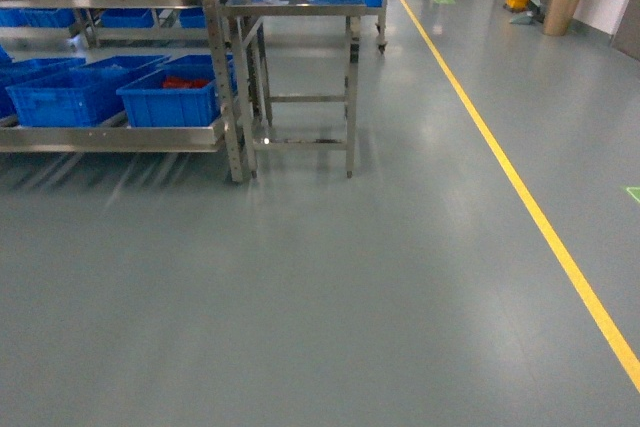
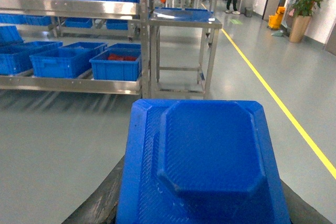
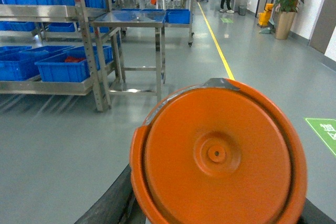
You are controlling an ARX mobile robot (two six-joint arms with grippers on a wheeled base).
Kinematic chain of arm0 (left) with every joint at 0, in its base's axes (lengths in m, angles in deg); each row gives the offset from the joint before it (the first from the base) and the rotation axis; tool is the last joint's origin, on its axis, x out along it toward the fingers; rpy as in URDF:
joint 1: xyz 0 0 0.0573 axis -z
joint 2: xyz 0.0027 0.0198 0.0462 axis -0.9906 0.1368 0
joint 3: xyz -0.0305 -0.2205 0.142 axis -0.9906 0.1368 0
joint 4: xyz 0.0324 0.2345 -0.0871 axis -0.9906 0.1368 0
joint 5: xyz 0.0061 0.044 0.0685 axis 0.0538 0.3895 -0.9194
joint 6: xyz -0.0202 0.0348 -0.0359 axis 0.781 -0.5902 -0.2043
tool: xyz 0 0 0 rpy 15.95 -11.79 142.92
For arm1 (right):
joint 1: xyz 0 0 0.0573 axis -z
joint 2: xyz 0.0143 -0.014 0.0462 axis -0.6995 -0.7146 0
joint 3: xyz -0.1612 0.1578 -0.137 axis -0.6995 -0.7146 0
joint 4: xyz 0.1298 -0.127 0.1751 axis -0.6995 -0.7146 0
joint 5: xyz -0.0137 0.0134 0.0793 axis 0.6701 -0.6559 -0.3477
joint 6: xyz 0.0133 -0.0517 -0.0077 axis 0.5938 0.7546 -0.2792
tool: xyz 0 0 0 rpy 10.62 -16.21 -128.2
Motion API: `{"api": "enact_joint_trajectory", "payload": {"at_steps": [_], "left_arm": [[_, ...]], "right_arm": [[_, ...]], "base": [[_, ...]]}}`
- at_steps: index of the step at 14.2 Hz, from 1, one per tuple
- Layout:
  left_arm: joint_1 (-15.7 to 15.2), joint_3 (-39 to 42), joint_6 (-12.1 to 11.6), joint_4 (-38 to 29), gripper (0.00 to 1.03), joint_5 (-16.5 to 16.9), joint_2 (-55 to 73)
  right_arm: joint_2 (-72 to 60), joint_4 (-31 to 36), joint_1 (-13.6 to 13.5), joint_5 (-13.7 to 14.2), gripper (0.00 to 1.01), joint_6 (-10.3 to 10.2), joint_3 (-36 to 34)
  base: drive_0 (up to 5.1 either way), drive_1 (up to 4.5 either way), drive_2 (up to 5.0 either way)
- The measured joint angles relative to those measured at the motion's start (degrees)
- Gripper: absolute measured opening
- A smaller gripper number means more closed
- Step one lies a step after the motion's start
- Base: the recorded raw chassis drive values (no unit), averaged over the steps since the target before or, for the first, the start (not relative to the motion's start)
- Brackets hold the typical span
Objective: Sort blue parts and orange caps into right shelf containers
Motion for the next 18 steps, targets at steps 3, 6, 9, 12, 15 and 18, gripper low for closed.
{"api": "enact_joint_trajectory", "payload": {"at_steps": [3,6,9,12,15,18], "left_arm": [[0.00,0.00,0.00,-0.02,0.42,0.00,0.00],[0.00,0.00,0.00,0.17,0.42,-0.04,0.00],[0.00,0.00,0.00,0.09,0.42,-0.04,0.00],[0.00,0.00,0.00,0.20,0.42,-0.02,0.00],[0.00,0.00,0.00,0.13,0.42,-0.04,0.00],[0.00,0.00,0.00,0.15,0.42,-0.02,0.00]], "right_arm": [[0.00,-0.11,0.00,0.00,0.44,0.00,0.00],[0.00,-0.07,0.00,-0.02,0.44,0.00,0.00],[0.00,0.17,0.00,-0.02,0.44,0.00,0.00],[0.00,-0.07,0.00,0.00,0.44,0.00,0.00],[0.00,0.04,0.00,-0.02,0.44,0.00,0.00],[0.00,-0.02,0.00,0.00,0.44,0.00,0.00]], "base": [[-0.1,4.21,-4.4],[0.0,4.24,-4.3],[0.0,4.29,-4.3],[0.0,4.29,-4.3],[0.0,4.24,-4.3],[-0.1,4.20,-4.4]]}}
